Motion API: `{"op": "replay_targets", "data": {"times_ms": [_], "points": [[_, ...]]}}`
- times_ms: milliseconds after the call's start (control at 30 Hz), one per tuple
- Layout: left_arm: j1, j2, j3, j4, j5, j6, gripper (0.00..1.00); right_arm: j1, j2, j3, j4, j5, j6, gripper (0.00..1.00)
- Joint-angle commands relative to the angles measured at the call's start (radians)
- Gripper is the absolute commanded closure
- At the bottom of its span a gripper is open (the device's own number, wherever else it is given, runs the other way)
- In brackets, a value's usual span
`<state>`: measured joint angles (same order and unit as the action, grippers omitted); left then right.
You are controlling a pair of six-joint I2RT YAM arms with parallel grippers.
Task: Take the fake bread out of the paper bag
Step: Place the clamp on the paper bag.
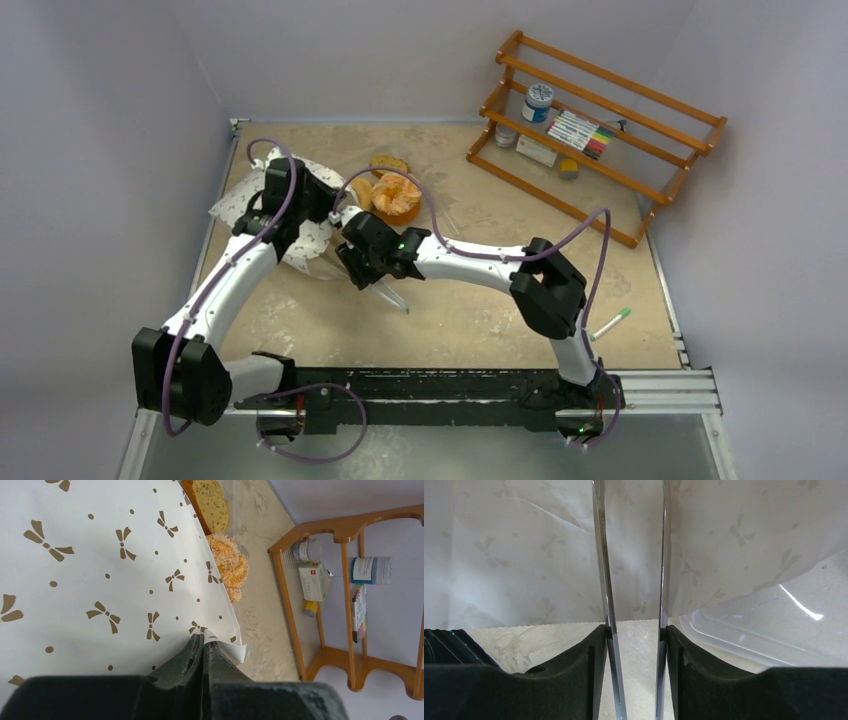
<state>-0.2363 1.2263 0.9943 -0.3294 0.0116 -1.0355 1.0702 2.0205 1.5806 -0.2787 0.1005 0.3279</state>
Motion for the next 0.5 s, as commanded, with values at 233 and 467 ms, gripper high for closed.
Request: {"op": "replay_targets", "data": {"times_ms": [233, 467], "points": [[-0.044, -0.077, -0.153, 0.012, 0.033, 0.024, 1.0, -0.032, 0.012, -0.073, 0.172, -0.008, 0.008, 0.47], [-0.047, -0.097, -0.235, 0.033, -0.004, 0.027, 1.0, -0.032, 0.02, -0.103, 0.208, -0.032, -0.005, 0.46]]}}
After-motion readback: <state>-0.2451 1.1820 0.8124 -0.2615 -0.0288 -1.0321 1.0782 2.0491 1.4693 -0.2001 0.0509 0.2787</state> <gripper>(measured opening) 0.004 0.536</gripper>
